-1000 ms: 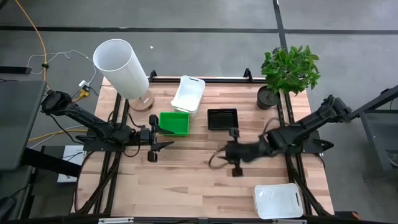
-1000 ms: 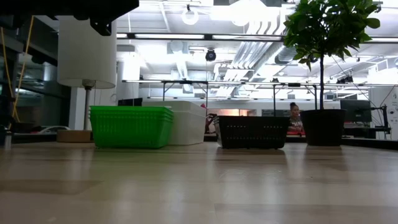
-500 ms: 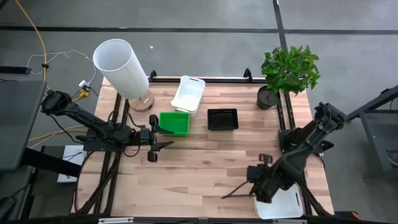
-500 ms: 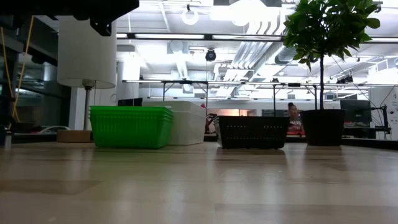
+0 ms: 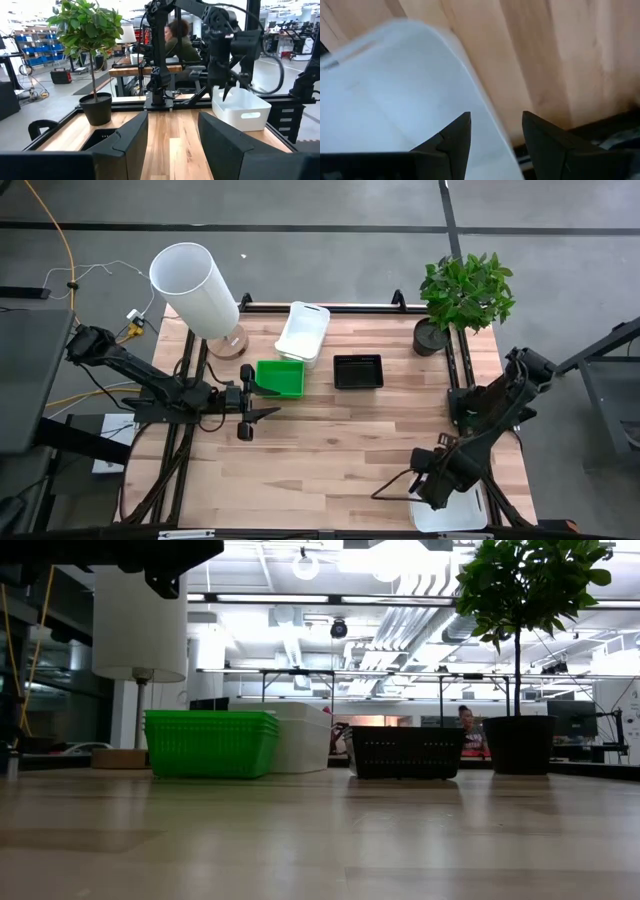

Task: Stack baskets by color
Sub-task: Stack the bottom white bin on the white bin

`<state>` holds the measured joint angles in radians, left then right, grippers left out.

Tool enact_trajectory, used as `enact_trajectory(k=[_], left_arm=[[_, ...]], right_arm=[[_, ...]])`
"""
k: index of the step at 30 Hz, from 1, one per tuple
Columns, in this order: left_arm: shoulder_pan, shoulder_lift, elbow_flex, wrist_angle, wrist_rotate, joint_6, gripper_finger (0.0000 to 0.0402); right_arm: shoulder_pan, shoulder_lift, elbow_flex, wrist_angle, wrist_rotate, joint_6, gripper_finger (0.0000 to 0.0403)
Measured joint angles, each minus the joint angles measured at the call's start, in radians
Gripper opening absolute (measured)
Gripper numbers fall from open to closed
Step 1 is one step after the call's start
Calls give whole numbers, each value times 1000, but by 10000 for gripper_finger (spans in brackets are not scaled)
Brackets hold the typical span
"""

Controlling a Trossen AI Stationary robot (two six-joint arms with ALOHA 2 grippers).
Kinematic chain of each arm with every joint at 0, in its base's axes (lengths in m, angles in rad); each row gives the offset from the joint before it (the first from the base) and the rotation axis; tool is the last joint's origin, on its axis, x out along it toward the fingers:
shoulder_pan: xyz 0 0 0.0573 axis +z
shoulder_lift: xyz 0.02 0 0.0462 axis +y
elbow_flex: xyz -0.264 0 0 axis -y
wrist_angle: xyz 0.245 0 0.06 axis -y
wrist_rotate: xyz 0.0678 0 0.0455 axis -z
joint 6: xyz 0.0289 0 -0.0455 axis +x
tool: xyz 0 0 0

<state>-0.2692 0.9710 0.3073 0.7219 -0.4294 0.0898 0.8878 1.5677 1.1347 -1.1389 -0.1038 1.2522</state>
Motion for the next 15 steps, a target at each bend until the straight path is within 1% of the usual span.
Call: enact_trajectory(k=[6,10,15], left_arm=[[0,0,0,-1,1,0,161],[0,0,0,-3,0,0,161],[0,0,0,-4,0,0,161]], right_arm=[[0,0,-90,148,-99,6,165],[1,0,-133,218,-120,7,165],[6,0,-175,221,-129,23,165]])
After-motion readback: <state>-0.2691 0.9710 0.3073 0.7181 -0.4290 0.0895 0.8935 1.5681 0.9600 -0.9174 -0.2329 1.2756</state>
